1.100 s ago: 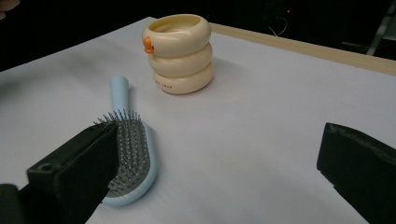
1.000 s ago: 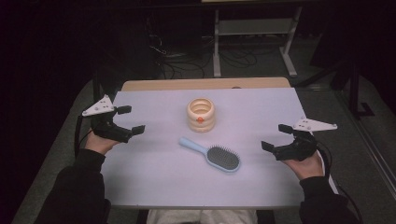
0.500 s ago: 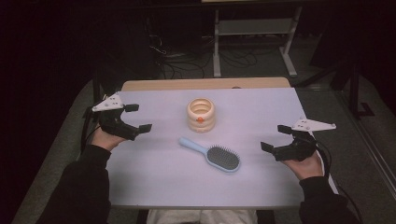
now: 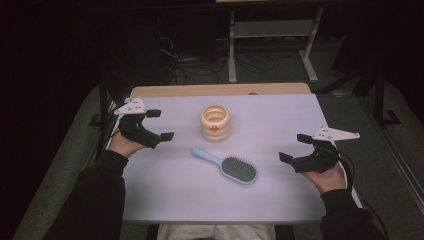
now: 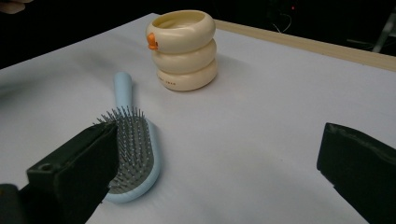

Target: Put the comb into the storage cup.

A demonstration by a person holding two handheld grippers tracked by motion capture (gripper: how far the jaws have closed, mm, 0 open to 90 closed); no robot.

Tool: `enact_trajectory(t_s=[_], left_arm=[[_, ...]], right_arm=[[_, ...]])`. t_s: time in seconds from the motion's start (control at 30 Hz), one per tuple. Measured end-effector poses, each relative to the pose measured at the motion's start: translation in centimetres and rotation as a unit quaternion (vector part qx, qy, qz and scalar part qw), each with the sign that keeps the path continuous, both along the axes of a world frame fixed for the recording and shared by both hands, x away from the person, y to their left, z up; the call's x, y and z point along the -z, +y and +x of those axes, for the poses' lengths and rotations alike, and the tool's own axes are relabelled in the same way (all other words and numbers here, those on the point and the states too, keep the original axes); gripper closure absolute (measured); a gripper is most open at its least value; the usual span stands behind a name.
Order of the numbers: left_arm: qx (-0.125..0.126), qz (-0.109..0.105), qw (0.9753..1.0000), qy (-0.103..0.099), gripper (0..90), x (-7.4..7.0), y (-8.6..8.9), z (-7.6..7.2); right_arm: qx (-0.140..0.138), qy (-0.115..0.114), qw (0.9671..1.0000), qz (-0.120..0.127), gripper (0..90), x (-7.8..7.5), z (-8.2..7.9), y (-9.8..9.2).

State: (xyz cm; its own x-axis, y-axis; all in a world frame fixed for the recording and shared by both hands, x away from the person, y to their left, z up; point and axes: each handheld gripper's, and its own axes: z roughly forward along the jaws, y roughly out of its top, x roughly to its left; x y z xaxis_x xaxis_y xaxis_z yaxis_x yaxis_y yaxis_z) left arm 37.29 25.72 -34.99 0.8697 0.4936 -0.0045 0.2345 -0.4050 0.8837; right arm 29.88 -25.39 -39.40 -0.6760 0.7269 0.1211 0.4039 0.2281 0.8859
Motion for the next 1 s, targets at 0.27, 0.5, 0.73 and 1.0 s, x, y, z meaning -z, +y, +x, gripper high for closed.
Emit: enact_trajectory(t_s=[0.27, 0.5, 0.73, 1.0], left_arm=[[0.018, 0.013, 0.9997, 0.003, 0.0, 0.6, -1.4, 0.4], [0.028, 0.017, 0.9995, 0.002, 0.0, 0.8, -2.3, 0.6], [0.033, 0.017, 0.9993, 0.004, 0.0, 1.2, -2.9, 1.0], [0.039, 0.032, 0.9986, 0.015, 0.0, 2.3, -3.8, 1.8]], right_arm=[[-0.002, -0.002, 1.0000, 0.002, 0.0, -0.1, -0.1, 0.0], [-0.003, 0.001, 1.0000, 0.002, 0.0, 0.0, -0.1, 0.0], [-0.006, 0.003, 1.0000, -0.001, 0.0, 0.0, 0.0, 0.1], [-0.010, 0.005, 0.9999, -0.002, 0.0, 0.0, -0.1, 0.2]])
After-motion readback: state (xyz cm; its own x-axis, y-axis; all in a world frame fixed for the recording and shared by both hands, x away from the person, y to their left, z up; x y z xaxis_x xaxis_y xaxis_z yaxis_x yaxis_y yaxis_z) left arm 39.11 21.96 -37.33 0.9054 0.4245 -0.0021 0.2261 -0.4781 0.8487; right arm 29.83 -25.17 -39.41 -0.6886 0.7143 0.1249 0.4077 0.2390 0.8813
